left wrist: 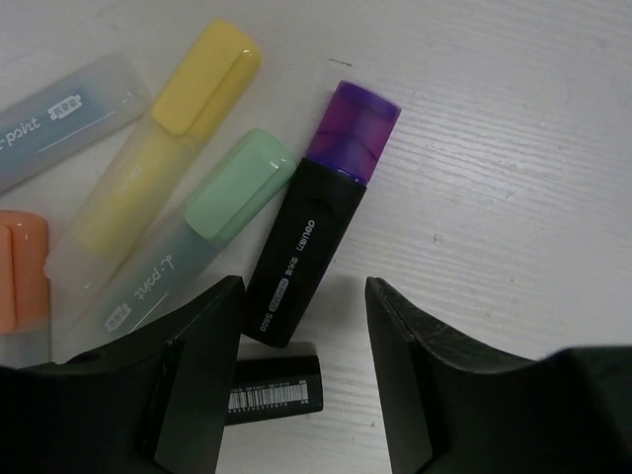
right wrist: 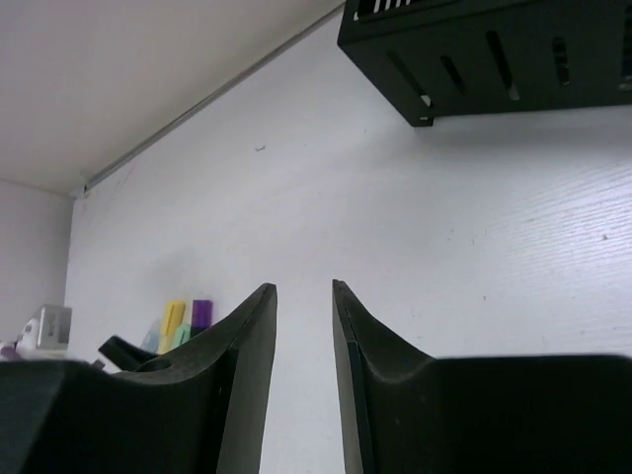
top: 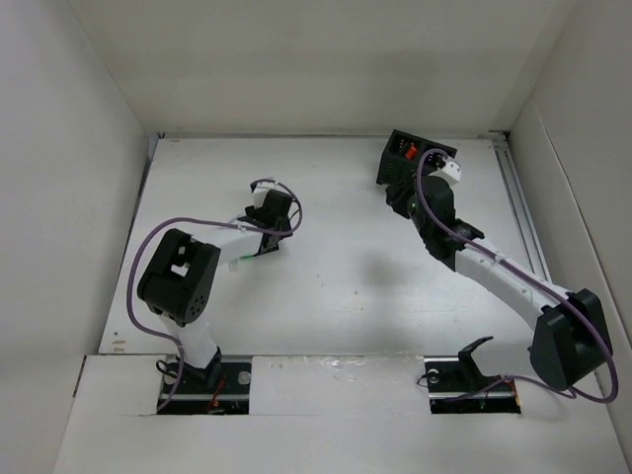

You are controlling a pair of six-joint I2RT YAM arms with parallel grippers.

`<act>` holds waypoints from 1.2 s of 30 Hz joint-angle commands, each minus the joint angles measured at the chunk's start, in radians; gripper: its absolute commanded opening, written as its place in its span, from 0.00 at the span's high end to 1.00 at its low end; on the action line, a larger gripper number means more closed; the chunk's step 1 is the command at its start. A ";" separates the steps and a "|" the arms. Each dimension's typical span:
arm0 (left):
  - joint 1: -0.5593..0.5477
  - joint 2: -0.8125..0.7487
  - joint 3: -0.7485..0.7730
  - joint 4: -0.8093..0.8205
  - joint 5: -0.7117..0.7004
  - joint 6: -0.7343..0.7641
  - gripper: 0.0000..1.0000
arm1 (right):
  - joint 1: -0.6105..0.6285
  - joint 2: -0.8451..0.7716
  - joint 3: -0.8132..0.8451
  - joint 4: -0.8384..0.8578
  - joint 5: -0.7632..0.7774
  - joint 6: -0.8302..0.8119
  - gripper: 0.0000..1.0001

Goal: Sort the stationery into containers
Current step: Pick up the pen from the center of the board.

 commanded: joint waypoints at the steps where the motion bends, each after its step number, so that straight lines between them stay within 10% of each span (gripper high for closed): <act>1: 0.001 0.017 0.053 -0.013 -0.034 -0.009 0.52 | 0.016 -0.035 -0.006 0.053 -0.054 -0.002 0.65; 11: 0.001 0.100 0.093 -0.033 -0.045 -0.009 0.59 | 0.046 -0.026 -0.006 0.053 -0.082 -0.002 0.61; 22: 0.001 0.091 0.084 -0.003 0.036 0.011 1.00 | 0.076 -0.037 0.003 0.053 -0.082 -0.011 0.29; 36: -0.050 -0.259 -0.130 0.298 0.483 0.107 1.00 | 0.086 0.159 0.106 0.053 -0.399 -0.056 0.00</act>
